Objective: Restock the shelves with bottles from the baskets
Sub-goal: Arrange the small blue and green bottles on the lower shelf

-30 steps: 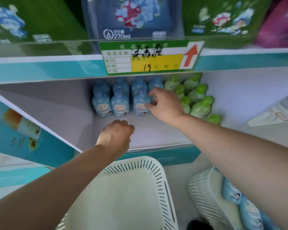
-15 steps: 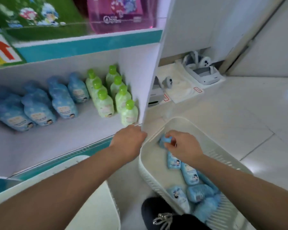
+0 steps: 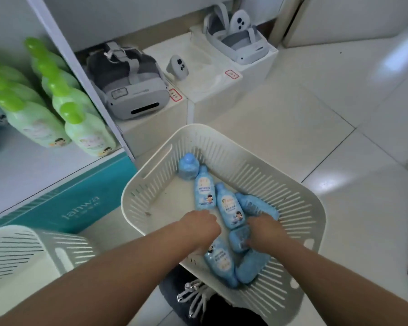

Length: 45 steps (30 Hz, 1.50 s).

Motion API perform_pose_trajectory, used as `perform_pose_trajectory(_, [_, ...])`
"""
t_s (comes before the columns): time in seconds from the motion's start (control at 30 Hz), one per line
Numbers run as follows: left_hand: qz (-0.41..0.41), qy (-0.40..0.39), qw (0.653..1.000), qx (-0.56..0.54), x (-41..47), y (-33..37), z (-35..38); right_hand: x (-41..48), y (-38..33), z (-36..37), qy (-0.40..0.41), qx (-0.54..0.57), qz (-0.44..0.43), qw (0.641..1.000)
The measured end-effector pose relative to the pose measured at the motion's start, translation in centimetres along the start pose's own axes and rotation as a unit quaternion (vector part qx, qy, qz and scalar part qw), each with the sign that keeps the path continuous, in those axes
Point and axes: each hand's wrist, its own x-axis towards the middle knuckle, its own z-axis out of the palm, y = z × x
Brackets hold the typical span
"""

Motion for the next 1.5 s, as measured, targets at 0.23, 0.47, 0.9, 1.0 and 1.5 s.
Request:
perform_pose_trajectory(0.23, [0.091, -0.092, 0.991, 0.032, 3.8, 1.0, 4.1, 1.3, 1.2, 1.5, -0.007, -0.059, -0.031, 0.998])
perform_pose_trajectory(0.47, [0.089, -0.079, 0.988, 0.095, 5.1, 1.3, 5.0, 3.3, 0.7, 0.9, -0.031, -0.152, -0.052, 0.987])
perform_pose_trajectory(0.9, [0.005, -0.141, 0.990, 0.028, 4.4, 1.7, 3.2, 2.8, 0.5, 1.6, -0.126, -0.091, -0.014, 0.988])
perform_pose_trajectory(1.0, [-0.010, -0.167, 0.985, -0.033, 3.3, 0.5, 1.6, 2.0, 0.1, 1.5, -0.170, 0.024, 0.000, 0.985])
perform_pose_trajectory(1.5, [-0.109, -0.129, 0.691, -0.703, -6.0, -5.6, -4.8, -2.0, -2.8, -5.6, 0.049, 0.038, -0.079, 0.995])
